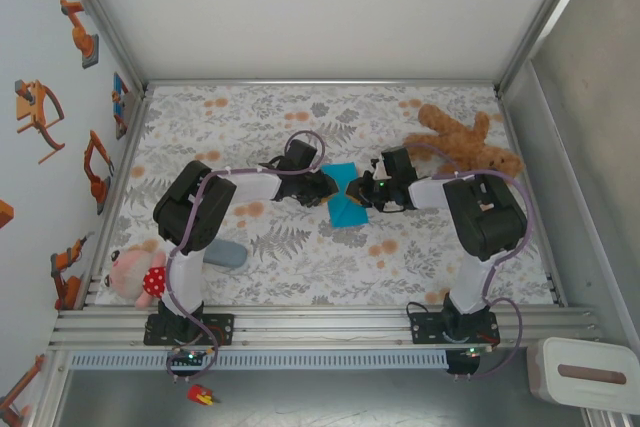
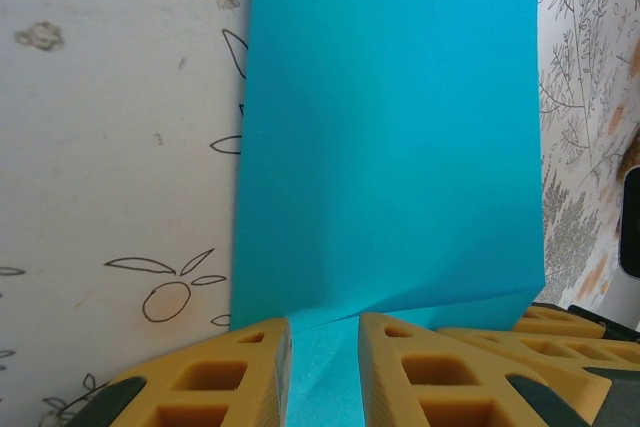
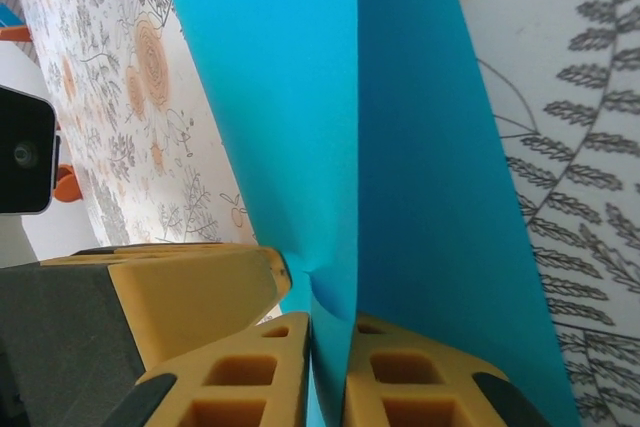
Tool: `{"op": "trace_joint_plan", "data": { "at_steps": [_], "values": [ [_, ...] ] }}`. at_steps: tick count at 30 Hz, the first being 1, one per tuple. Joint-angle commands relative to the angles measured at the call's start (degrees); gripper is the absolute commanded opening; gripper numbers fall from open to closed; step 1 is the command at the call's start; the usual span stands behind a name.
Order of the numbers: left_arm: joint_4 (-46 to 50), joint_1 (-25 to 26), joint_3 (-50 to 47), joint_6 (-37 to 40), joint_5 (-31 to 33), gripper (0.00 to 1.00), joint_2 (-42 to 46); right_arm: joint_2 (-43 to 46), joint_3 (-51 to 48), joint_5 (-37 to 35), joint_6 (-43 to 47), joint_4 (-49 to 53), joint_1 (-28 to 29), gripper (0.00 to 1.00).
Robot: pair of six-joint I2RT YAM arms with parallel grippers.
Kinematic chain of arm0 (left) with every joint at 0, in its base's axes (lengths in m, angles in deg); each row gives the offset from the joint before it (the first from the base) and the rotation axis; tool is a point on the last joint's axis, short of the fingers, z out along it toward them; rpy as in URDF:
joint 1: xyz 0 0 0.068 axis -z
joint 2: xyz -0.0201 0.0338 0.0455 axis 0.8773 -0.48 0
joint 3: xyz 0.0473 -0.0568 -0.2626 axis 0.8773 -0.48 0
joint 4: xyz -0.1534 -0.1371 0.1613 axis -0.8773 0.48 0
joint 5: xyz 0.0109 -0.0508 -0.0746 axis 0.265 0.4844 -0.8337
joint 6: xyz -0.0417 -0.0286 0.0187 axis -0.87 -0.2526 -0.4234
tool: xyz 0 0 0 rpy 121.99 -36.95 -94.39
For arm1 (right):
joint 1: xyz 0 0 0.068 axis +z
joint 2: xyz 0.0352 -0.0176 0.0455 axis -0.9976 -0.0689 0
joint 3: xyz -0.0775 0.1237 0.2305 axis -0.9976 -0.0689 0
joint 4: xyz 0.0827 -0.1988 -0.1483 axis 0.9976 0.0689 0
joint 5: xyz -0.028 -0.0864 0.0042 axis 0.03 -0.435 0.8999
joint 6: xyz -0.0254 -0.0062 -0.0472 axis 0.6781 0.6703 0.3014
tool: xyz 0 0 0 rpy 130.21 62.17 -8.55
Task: Fold a paper plane with a square sheet of paper (pick it up from the middle)
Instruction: Turn over the paper at the center of the table.
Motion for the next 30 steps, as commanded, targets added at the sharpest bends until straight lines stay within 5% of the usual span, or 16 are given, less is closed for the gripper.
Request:
{"op": "trace_joint_plan", "data": {
  "at_steps": [1, 8, 21, 30],
  "values": [
    [0.33, -0.36, -1.45, -0.67, -0.08, 0.24, 0.30, -0.78, -0.70, 0.78, -0.81, -2.88, 0.57, 0.10],
    [-6.21, -1.45, -6.60, -1.26, 1.26, 0.32, 8.50, 3.56, -1.71, 0.69, -0.12, -6.44, 0.45, 0.00],
    [-18.22, -2.23, -22.96, -3.08, 0.64, 0.83, 33.90, 13.95, -1.76, 8.26, -10.59, -22.53, 1.27, 0.00],
    [-31.99, -1.91, -26.20, -7.94, -4.02, 0.83, 35.80, 13.65, -1.75, 12.32, -25.72, -40.92, 2.27, 0.00]
  ]
}}
